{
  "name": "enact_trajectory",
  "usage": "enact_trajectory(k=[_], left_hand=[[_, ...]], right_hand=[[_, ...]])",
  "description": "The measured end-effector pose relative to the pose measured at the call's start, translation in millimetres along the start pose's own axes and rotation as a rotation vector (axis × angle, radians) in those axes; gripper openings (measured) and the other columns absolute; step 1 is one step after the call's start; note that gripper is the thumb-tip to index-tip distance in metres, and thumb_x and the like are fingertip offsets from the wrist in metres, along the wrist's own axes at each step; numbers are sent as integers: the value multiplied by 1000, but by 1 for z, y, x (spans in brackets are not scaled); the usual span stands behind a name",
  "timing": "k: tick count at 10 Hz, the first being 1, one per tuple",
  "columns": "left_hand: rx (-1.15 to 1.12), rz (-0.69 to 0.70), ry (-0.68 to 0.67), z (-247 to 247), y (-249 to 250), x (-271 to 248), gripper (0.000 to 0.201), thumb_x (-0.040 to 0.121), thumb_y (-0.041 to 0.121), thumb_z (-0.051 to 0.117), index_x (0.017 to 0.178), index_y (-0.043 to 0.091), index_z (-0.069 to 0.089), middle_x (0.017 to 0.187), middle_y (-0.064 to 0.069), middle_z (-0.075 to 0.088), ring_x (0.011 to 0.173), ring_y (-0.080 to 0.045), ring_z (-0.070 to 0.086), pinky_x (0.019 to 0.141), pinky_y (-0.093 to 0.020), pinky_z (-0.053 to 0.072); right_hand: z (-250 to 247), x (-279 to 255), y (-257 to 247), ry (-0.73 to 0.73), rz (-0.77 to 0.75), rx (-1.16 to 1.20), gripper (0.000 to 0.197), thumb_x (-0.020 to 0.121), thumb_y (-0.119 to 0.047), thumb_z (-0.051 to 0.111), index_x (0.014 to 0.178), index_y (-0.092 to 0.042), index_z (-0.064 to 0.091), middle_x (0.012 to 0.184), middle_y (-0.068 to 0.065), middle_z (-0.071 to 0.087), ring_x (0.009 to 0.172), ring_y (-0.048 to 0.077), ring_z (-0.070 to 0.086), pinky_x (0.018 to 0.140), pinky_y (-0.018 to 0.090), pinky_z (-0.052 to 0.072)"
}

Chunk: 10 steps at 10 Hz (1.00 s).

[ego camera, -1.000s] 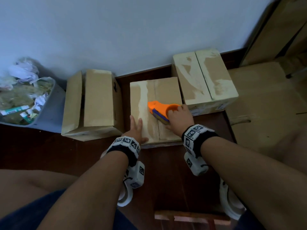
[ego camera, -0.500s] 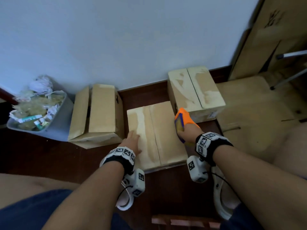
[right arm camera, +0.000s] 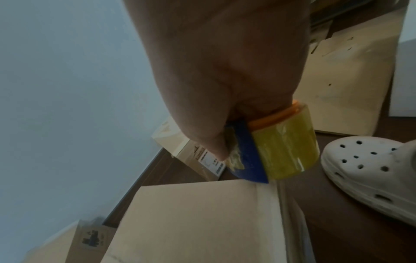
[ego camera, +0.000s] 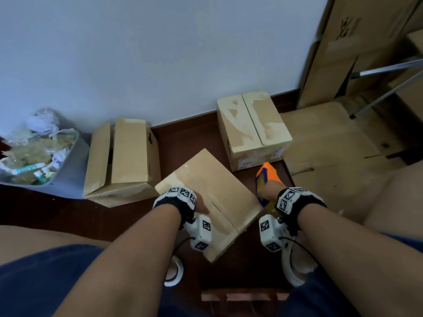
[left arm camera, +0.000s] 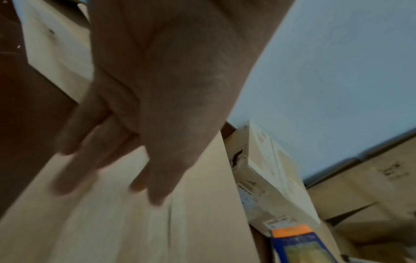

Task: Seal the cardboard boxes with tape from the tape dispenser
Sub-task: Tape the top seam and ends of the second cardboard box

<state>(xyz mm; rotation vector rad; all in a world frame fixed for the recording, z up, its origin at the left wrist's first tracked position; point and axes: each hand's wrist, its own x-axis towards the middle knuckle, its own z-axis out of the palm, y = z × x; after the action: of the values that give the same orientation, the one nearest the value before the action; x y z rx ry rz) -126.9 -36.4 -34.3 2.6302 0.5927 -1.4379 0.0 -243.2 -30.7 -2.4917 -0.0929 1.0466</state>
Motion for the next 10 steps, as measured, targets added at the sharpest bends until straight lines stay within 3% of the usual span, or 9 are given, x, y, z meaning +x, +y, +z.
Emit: enact_trajectory(k=[1, 2, 4, 5, 6, 7, 8, 9, 10], left_hand=[[-62, -48, 177, -10, -6, 12, 46, 93, 36, 54, 133, 13, 51, 137, -10, 52, 120, -28, 54, 96, -33, 45], [-133, -53, 279, -1, -20, 19, 73, 86, 38, 60, 148, 31, 22, 154, -8, 19, 132, -36, 39, 108, -45, 36], [-45, -99, 124, 36, -37, 36, 121, 69, 54, 73, 137, 53, -26, 157, -15, -9, 139, -49, 18, 107, -61, 30], [71, -163, 81, 45, -45, 21, 114, 73, 49, 72, 151, 28, -8, 150, -25, 24, 130, -44, 39, 98, -55, 41], [109, -21, 7, 38, -48, 15, 53, 73, 39, 70, 121, 19, 62, 122, -9, 60, 107, -29, 60, 86, -38, 53], [98, -19, 3, 34, -51, 27, 28, 64, 47, 69, 78, 23, 65, 97, -5, 67, 81, -26, 64, 78, -42, 55], [130, 134, 203, 22, -38, 20, 77, 65, 53, 76, 132, 38, 42, 149, -3, 28, 125, -34, 42, 94, -56, 44], [317, 276, 137, 25, -21, 7, 123, 61, 59, 80, 142, 56, -12, 154, 9, -30, 144, -41, -11, 98, -79, 17], [280, 257, 99, 40, -22, 15, 134, 55, 59, 83, 134, 60, -25, 145, 13, -45, 138, -45, -27, 91, -85, 14]], right_hand=[[-6, -1, 13, -100, 38, -425, 17, 96, -23, 48, 110, -16, 42, 112, 11, 50, 102, 25, 52, 87, 28, 45], [3, 11, 37, -171, 67, -324, 42, 86, -23, 63, 103, -20, 24, 101, 2, 33, 93, 18, 32, 70, 19, 34], [1, -1, 22, -264, 30, -73, 24, 100, -19, 44, 112, 0, 51, 98, 6, 50, 100, 22, 48, 75, 29, 35], [18, 5, 4, -203, 77, 478, 44, 97, -28, 50, 126, 6, 51, 124, 21, 59, 109, 34, 59, 95, 46, 48], [28, 16, -24, -163, -38, 558, 47, 98, -32, 51, 122, 8, 55, 116, 19, 63, 104, 32, 61, 91, 45, 50], [29, 19, -41, -113, -96, 419, 45, 98, -31, 51, 118, 9, 56, 117, 24, 61, 107, 36, 58, 82, 38, 44], [29, 22, -40, -22, -25, 318, 45, 102, -27, 41, 121, 12, 53, 121, 29, 58, 106, 38, 56, 79, 35, 40], [34, 27, -36, 25, -6, 360, 46, 98, -26, 44, 133, 4, 48, 130, 20, 55, 118, 35, 53, 80, 28, 36], [39, 30, -32, 29, -11, 405, 48, 95, -27, 50, 135, -1, 46, 130, 18, 54, 117, 33, 54, 77, 28, 36]])
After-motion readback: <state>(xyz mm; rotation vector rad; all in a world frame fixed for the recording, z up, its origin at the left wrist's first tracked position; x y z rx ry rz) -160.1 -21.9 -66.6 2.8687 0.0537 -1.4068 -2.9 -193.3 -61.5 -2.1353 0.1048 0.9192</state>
